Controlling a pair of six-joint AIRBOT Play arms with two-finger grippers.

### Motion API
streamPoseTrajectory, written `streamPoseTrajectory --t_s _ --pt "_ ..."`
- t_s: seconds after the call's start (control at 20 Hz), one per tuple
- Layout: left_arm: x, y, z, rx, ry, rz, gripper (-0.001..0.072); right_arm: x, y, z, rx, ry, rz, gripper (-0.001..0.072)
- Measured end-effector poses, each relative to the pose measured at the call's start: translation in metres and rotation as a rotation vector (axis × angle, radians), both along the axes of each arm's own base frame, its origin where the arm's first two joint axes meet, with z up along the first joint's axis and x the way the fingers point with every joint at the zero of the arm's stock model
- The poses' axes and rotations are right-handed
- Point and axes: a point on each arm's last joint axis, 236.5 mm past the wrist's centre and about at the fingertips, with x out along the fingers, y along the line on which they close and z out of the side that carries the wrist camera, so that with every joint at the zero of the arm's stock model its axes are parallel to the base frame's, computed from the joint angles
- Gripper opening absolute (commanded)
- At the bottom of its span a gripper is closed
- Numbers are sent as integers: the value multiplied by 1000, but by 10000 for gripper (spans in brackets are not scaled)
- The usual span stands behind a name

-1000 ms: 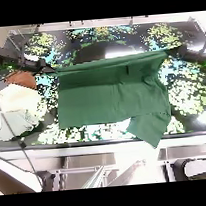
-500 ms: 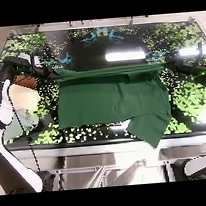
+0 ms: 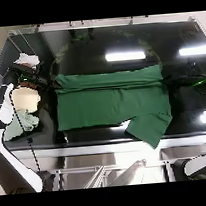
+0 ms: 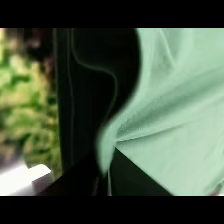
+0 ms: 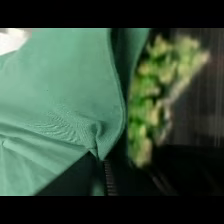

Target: Fold the shirts.

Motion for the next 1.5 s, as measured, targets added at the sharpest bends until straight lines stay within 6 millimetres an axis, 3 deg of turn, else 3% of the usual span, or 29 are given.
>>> streamPoseTrajectory --t_s 0.05,0.15,0.25,0.35,0.4,0.45,0.5,0.75,0.95,1.0,1.15,1.2,1.5 --pt "-1 -2 4 -15 10 1 695 -1 0 1 15 11 -7 323" --pt "-1 -1 15 -25 19 -2 696 -9 1 12 48 30 8 323" --pt "-8 13 23 1 59 -5 696 -17 -9 32 53 36 5 324" --pt "-19 17 45 -23 99 -16 696 -36 -17 47 31 75 20 326" --pt "-26 16 56 -38 115 -19 696 -51 -19 50 13 111 23 380" --pt "-33 17 64 -45 126 -20 696 -66 -21 48 -9 155 17 456" --pt "-43 18 70 -46 138 -19 696 -85 -20 44 -24 212 7 482" --pt "-99 16 96 -77 178 -22 695 -194 9 -1 -17 590 -72 481" --pt "-148 24 101 -98 205 43 694 -237 51 -17 80 691 -58 477" --pt "-160 27 99 -95 213 68 695 -243 64 -16 107 692 -30 464" --pt "-200 38 83 -51 244 144 694 -248 88 -21 105 648 47 69" --pt "-212 40 75 -32 257 170 694 -239 92 -24 94 608 38 27" --pt "-255 27 21 47 295 268 684 -213 107 -21 58 476 40 26"
